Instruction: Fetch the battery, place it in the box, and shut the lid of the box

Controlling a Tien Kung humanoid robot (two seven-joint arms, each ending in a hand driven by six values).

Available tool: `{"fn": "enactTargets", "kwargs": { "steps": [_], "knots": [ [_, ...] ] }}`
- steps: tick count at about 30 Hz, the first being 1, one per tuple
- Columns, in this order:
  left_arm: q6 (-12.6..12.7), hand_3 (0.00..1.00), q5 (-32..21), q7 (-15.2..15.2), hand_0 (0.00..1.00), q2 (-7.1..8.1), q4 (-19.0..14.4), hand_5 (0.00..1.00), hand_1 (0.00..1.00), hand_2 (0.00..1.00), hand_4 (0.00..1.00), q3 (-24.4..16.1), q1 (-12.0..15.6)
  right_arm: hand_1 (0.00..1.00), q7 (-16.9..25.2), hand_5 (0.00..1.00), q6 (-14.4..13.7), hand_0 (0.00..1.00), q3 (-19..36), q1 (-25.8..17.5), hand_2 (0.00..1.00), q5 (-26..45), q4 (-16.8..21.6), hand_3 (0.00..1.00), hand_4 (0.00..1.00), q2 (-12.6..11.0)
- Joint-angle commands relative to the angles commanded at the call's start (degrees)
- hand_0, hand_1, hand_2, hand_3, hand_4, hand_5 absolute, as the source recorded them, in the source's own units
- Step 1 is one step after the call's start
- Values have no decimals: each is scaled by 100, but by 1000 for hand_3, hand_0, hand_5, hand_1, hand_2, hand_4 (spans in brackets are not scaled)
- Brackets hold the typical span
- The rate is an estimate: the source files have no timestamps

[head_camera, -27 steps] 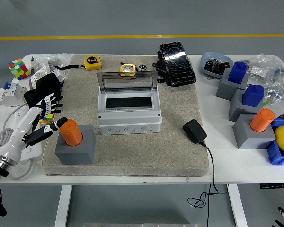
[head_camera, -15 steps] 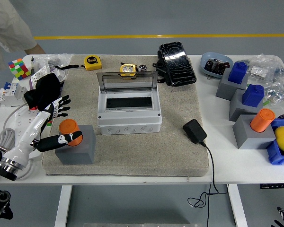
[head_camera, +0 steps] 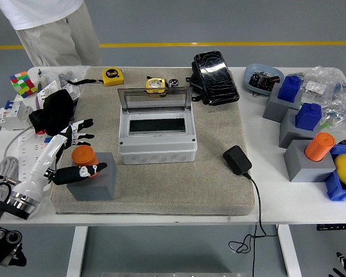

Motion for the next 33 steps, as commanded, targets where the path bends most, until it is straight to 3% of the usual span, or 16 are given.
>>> {"fn": "enactTargets", "kwargs": {
  "steps": [2, 3, 14, 15, 20, 21, 32, 33],
  "knots": [
    [-10, 823, -54, -27, 467, -15, 28, 76, 646, 767, 998, 24, -29, 649, -2, 556, 3, 631, -6, -5, 648, 3, 0, 569, 974, 1],
    [-15, 787, -82, -40, 434, -22, 44, 28, 612, 729, 998, 39, -44, 649, -4, 556, 4, 632, -6, -8, 647, 0, 0, 569, 975, 1],
    [-2, 735, -742, -380, 452, -127, 275, 2, 574, 682, 998, 218, -182, 649, -22, 556, 16, 633, -18, -1, 647, 0, 0, 570, 974, 0],
    [-3, 672, -804, -416, 447, -134, 290, 2, 523, 607, 998, 237, -187, 648, -27, 555, 16, 635, -14, -1, 647, -8, 0, 570, 975, -1],
    [9, 672, -1039, -554, 447, -149, 343, 2, 523, 607, 998, 352, -200, 648, -33, 555, 21, 635, -9, -11, 647, -14, 0, 570, 975, 2],
    [13, 582, -1069, -573, 436, -151, 347, 2, 479, 477, 998, 367, -198, 648, -30, 555, 23, 634, -12, -13, 647, -9, 0, 569, 974, 4],
    [-4, 532, -1488, -800, 412, -181, 400, 2, 436, 413, 998, 526, -246, 647, -3, 554, 48, 636, -19, -17, 647, 27, 0, 570, 974, 30],
    [-13, 511, -1527, -807, 360, -183, 409, 2, 401, 391, 998, 537, -254, 647, -4, 554, 47, 637, -16, -16, 646, 25, 0, 570, 974, 31]
  ]
}}
